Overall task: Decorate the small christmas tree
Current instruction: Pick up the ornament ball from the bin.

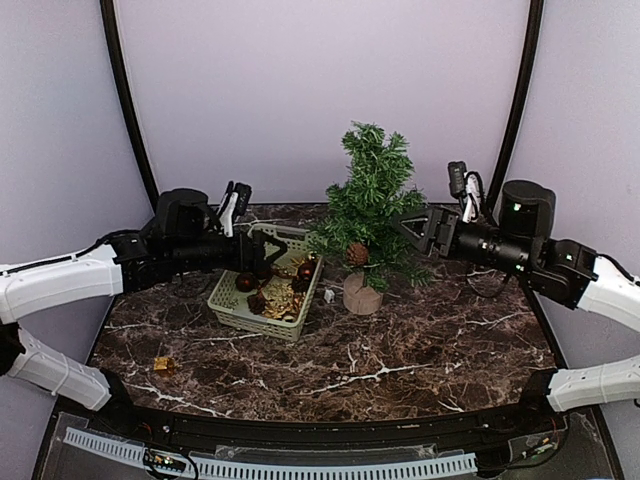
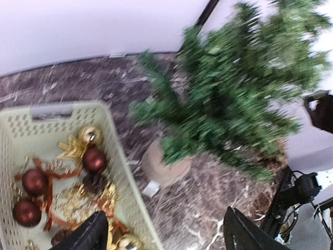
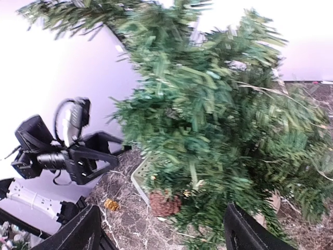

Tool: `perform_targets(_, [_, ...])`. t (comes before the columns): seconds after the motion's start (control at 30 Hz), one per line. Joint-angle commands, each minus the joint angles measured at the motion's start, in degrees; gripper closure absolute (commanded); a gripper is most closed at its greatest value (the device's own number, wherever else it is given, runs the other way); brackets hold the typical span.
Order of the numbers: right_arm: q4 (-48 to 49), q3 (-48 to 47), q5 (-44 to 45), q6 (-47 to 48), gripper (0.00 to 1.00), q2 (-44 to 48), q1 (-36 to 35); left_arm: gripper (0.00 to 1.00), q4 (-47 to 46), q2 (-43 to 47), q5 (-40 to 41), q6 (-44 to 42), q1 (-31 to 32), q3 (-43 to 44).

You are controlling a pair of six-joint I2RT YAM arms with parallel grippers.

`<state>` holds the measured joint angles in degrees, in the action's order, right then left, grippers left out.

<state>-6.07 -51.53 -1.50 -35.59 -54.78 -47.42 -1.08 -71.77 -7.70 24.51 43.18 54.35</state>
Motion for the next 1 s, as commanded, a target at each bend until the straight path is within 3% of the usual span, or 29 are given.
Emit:
perform_targets(0.0, [2.2,1.4,5.2,1.6,0.17,2.0,1.4,0.26,6.6,-3.7,4.5,5.0,-2.4,-4.1])
perform_targets(0.13, [1.1,3.0,9.6,0.5,0.15,2.1,3.5,0.34,11.8,-9.0,10.7,5.0,-3.5,-1.7])
perform_targets(0.33, [2.2,5.6,7.5,-0.7,0.14,3.0,7.9,0.39,17.9,-18.0,17.8,5.1,-4.9,4.4])
perform_targets(0.63, [3.0,8.8,5.0,-1.3,0.13,5.5,11.8,0.40,25.0,-30.1,27.8,2.1,-5.1,15.0])
perform_targets(0.97, [5.8,10.9,-1.0,-2.3,0.13,4.5,14.9,0.40,27.6,-37.4,34.4,0.9,-5.1,19.2])
